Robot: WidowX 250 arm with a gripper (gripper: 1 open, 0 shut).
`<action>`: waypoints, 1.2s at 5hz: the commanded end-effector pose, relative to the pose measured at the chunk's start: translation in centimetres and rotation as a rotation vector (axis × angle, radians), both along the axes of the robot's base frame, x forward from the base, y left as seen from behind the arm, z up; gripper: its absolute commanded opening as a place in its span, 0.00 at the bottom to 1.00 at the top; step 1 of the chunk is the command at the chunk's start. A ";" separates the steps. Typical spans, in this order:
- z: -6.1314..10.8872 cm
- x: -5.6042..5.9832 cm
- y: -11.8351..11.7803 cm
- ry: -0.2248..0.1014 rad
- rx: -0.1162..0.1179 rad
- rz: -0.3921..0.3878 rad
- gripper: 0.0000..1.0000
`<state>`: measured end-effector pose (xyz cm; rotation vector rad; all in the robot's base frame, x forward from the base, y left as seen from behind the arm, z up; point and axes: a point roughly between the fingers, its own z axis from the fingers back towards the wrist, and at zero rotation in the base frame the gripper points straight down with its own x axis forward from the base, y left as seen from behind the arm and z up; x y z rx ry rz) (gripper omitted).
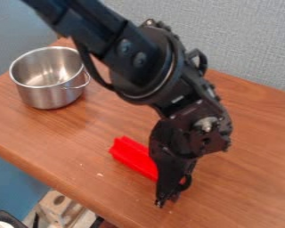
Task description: Put the red object in the metal pot
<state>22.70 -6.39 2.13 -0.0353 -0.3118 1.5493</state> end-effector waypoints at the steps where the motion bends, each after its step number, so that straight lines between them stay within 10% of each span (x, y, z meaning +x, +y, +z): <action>1: -0.3 -0.7 0.8 0.033 0.007 0.019 0.00; 6: 1.5 -0.8 1.4 0.030 -0.021 0.043 0.00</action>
